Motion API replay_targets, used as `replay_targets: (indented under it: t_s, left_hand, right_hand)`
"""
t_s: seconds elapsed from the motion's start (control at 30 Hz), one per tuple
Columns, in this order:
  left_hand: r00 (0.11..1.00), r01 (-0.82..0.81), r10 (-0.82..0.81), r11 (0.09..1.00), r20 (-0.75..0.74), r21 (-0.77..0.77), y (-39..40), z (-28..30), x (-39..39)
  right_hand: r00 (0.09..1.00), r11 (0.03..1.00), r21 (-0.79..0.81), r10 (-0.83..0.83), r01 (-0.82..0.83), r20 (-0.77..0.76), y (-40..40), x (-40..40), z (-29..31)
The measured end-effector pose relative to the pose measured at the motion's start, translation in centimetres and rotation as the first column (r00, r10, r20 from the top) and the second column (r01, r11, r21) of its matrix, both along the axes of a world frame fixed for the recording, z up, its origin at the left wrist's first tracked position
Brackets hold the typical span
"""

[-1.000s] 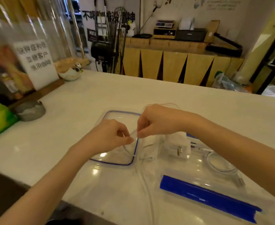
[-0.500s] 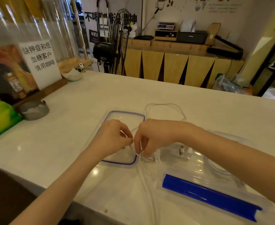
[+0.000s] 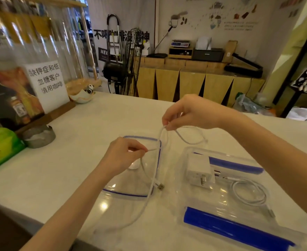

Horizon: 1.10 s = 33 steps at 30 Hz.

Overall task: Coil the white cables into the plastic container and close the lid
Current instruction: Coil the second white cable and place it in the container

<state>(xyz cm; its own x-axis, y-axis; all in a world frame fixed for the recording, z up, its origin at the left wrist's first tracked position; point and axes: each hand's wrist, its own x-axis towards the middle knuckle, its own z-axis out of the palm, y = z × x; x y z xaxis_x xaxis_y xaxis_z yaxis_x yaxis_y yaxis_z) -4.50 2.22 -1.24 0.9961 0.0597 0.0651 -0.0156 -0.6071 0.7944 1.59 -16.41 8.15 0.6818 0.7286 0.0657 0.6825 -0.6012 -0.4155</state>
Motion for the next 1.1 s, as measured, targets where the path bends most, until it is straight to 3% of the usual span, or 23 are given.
replay_targets:
  t_s: [0.1,0.17,0.2,0.27,0.4,0.5,0.57,0.67,0.77,0.83,0.93,1.1]
  left_hand:
    - [0.992,0.117,-0.129,0.927,-0.011,-0.357,-0.3,1.9,-0.1]
    - [0.936,0.227,-0.347,0.725,-0.060,-0.650,-0.6,3.8,-0.5]
    - [0.894,0.285,-0.447,0.629,-0.036,-0.723,-0.7,4.6,-0.7]
    - [0.834,0.397,-0.550,0.554,0.036,-0.732,-1.0,5.8,-0.8]
    - [0.861,0.437,-0.506,0.690,0.046,-0.577,-2.3,6.8,0.3]
    - [0.861,0.463,-0.496,0.666,0.115,-0.585,-3.4,7.7,1.1]
    - [0.851,0.481,-0.490,0.579,0.191,-0.658,-3.5,8.8,1.7]
    - [0.846,0.455,-0.452,0.331,0.284,-0.827,-3.2,10.2,3.5]
    - [0.863,0.380,-0.384,0.069,0.327,-0.922,-3.2,10.4,5.3]
    - [0.861,0.375,-0.363,-0.023,0.357,-0.927,-3.5,10.0,6.0]
    - [0.870,0.391,-0.326,0.002,0.369,-0.920,-4.0,9.2,6.6]
    - [0.917,0.366,-0.264,0.261,0.299,-0.893,-3.5,8.5,7.1]
  right_hand:
    - [0.995,0.989,0.116,-0.098,0.093,0.036,-1.3,1.1,1.0]
    - [0.984,0.971,0.188,-0.165,0.151,0.063,-2.0,1.7,1.3]
    - [0.977,0.960,0.218,-0.200,0.178,0.081,-2.2,2.0,1.3]
    - [0.950,0.934,0.262,-0.285,0.244,0.131,-2.6,2.5,1.1]
    - [0.861,0.884,0.317,-0.431,0.343,0.271,-3.2,3.4,0.2]
    - [0.865,0.857,0.371,-0.454,0.358,0.212,-3.4,3.3,-0.6]
    - [0.894,0.840,0.416,-0.432,0.350,0.121,-3.3,2.8,-1.4]
    - [0.904,0.846,0.399,-0.419,0.355,0.085,-2.9,1.7,-2.8]
    - [0.914,0.896,0.330,-0.366,0.297,0.172,-2.0,0.2,-3.6]
    - [0.926,0.946,0.236,-0.280,0.221,0.254,-1.4,-1.0,-4.2]
    - [0.924,0.986,0.057,-0.169,0.160,0.343,-0.8,-2.3,-5.3]
    - [0.905,0.976,-0.125,-0.114,0.179,0.409,-0.7,-2.5,-6.0]
